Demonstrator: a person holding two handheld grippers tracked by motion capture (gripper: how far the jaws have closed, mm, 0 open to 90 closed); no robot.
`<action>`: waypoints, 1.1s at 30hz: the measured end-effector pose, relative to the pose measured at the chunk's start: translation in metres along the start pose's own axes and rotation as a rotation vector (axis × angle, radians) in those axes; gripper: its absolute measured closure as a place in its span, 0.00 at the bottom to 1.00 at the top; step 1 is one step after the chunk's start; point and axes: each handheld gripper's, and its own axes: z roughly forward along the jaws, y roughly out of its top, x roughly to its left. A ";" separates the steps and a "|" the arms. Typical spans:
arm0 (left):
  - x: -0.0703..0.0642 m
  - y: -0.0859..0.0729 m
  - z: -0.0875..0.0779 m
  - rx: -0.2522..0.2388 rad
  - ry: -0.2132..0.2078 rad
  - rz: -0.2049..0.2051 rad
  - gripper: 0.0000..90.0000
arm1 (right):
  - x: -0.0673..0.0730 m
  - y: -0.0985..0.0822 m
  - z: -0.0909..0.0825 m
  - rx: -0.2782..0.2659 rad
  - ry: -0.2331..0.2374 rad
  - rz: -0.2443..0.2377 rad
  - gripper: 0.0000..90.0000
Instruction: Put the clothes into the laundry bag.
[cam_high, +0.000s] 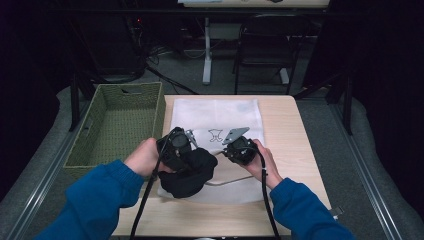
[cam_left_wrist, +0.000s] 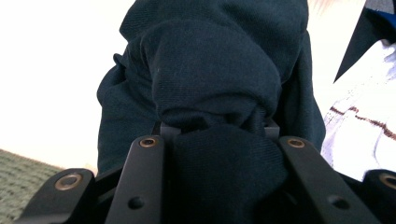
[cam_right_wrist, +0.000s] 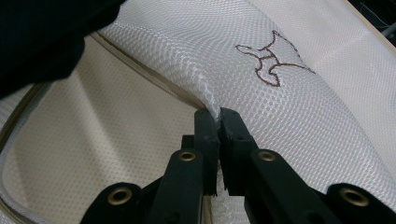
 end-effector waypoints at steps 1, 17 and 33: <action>-0.001 0.001 0.001 -0.002 -0.002 -0.002 0.75 | 0.000 0.000 0.000 -0.003 0.001 -0.005 0.97; -0.002 0.008 0.017 -0.036 0.011 -0.019 0.75 | 0.001 0.002 -0.002 -0.019 0.009 0.006 0.97; 0.003 0.015 0.068 0.006 -0.049 -0.062 0.75 | 0.002 0.004 -0.005 -0.040 0.009 0.004 0.97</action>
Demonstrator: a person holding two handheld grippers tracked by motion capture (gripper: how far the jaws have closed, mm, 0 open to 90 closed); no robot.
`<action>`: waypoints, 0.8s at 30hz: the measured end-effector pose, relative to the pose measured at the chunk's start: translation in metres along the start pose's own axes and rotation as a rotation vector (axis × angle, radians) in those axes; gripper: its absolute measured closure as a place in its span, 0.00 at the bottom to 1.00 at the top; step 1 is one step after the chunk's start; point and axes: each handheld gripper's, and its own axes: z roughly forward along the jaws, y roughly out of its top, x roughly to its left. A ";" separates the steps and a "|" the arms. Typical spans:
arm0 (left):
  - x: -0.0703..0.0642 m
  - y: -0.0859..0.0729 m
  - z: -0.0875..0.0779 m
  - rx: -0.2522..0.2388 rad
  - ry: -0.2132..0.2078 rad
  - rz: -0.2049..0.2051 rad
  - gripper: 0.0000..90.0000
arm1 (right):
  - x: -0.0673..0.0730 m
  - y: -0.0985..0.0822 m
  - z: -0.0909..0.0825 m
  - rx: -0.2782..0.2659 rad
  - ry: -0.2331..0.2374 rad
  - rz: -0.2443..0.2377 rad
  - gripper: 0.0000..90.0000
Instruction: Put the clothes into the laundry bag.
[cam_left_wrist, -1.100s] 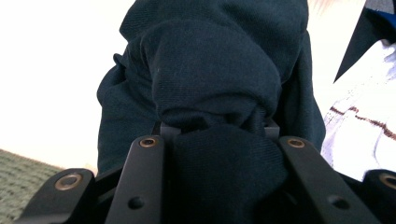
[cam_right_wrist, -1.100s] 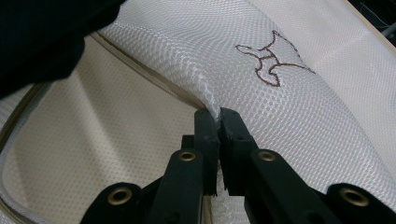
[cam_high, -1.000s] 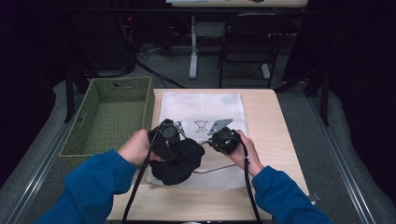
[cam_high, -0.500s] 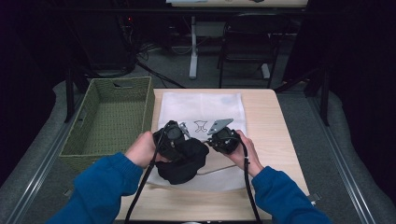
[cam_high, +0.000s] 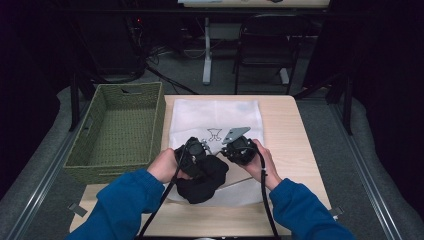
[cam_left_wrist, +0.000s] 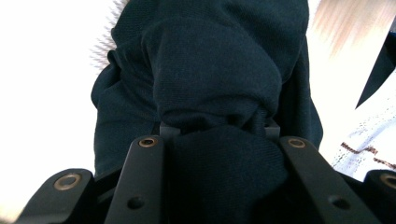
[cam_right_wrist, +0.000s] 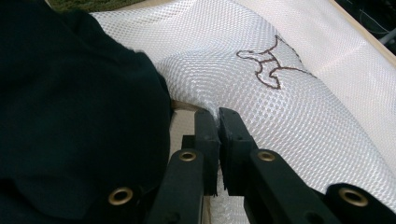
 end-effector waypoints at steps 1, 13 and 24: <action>0.000 0.000 0.003 0.001 -0.005 -0.007 0.75 | 0.000 0.000 0.000 -0.001 0.001 0.002 0.97; -0.002 -0.001 0.027 -0.004 -0.022 -0.031 0.75 | 0.003 0.005 -0.006 -0.043 0.011 0.008 0.97; 0.002 -0.002 0.005 -0.129 -0.014 -0.108 0.75 | 0.003 0.006 -0.008 -0.057 0.011 0.022 0.97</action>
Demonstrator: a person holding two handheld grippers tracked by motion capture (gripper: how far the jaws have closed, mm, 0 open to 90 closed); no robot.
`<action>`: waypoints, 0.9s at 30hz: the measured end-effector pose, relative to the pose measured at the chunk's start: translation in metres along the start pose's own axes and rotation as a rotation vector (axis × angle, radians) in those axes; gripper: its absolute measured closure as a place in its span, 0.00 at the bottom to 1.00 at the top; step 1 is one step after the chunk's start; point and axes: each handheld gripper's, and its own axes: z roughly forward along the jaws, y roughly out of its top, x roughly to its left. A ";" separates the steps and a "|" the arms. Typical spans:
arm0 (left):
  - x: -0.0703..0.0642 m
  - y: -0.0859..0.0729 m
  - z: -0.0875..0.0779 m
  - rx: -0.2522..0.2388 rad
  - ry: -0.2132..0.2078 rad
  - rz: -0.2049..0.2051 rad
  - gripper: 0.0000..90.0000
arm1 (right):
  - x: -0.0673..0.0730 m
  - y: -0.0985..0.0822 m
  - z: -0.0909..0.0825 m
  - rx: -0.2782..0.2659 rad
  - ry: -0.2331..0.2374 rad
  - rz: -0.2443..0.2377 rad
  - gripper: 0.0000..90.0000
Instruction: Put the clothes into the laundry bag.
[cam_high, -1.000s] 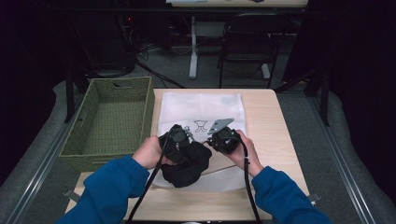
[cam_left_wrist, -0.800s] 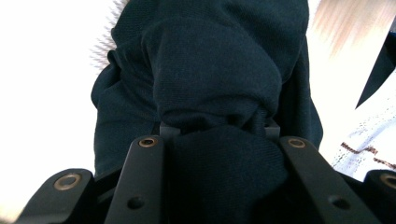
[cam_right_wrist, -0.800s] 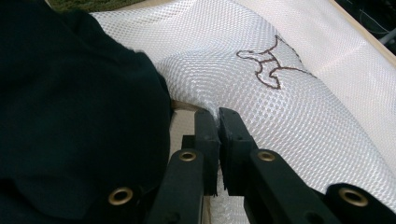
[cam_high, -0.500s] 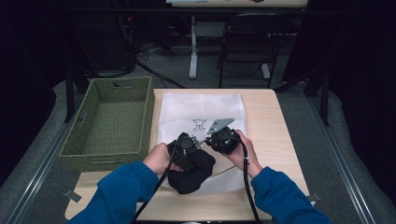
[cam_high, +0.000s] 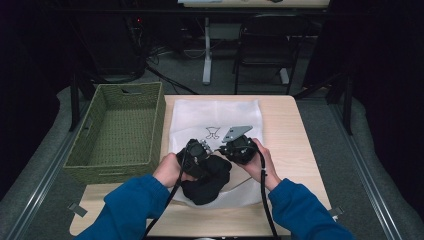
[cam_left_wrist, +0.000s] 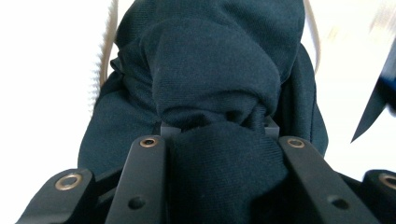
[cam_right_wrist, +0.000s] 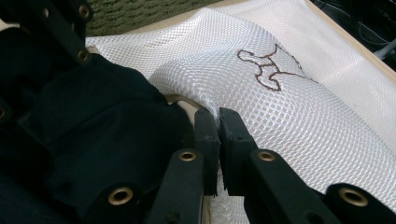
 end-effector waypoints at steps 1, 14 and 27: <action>0.001 0.000 0.000 -0.015 0.001 -0.015 0.75 | 0.000 0.000 0.000 -0.003 0.000 -0.001 0.97; 0.009 -0.003 0.046 -0.127 0.059 -0.130 0.73 | 0.000 -0.001 0.000 -0.006 0.022 0.010 0.97; 0.001 -0.016 0.019 -0.167 0.117 -0.090 0.27 | -0.003 -0.004 0.001 0.009 0.018 0.016 0.97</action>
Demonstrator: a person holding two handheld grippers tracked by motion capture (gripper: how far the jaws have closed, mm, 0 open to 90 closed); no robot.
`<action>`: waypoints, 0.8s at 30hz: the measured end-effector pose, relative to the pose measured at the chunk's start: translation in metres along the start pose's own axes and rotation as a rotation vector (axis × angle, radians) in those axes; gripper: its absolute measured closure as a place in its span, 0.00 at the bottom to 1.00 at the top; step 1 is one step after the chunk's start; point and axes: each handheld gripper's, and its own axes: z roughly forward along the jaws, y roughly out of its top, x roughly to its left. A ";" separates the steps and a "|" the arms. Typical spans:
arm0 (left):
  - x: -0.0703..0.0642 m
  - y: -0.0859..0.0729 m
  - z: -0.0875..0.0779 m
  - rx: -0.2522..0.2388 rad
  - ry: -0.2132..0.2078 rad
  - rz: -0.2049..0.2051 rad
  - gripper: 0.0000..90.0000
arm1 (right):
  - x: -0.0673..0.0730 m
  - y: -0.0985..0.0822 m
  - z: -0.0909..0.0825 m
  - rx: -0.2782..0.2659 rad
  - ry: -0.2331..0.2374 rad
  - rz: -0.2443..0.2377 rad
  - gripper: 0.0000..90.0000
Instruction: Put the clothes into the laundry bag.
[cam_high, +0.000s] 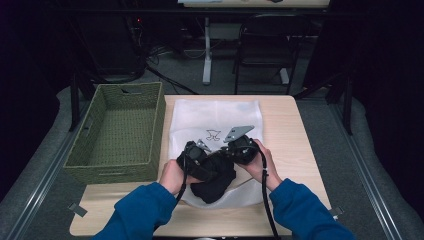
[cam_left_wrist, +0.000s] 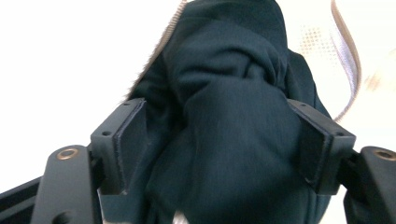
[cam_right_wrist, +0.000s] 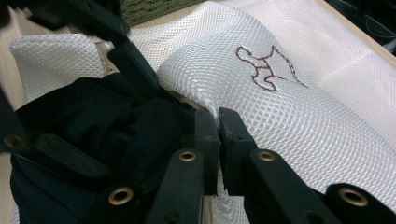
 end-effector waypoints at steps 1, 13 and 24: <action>-0.001 -0.002 -0.008 -0.005 0.003 0.014 0.26 | 0.001 0.000 0.000 0.003 -0.003 -0.005 0.97; -0.018 -0.033 -0.018 0.003 0.003 0.023 0.18 | 0.002 0.001 0.002 0.010 -0.010 -0.010 0.97; -0.018 -0.052 0.026 -0.067 -0.054 -0.039 0.54 | 0.006 0.002 0.004 0.019 0.004 -0.007 0.97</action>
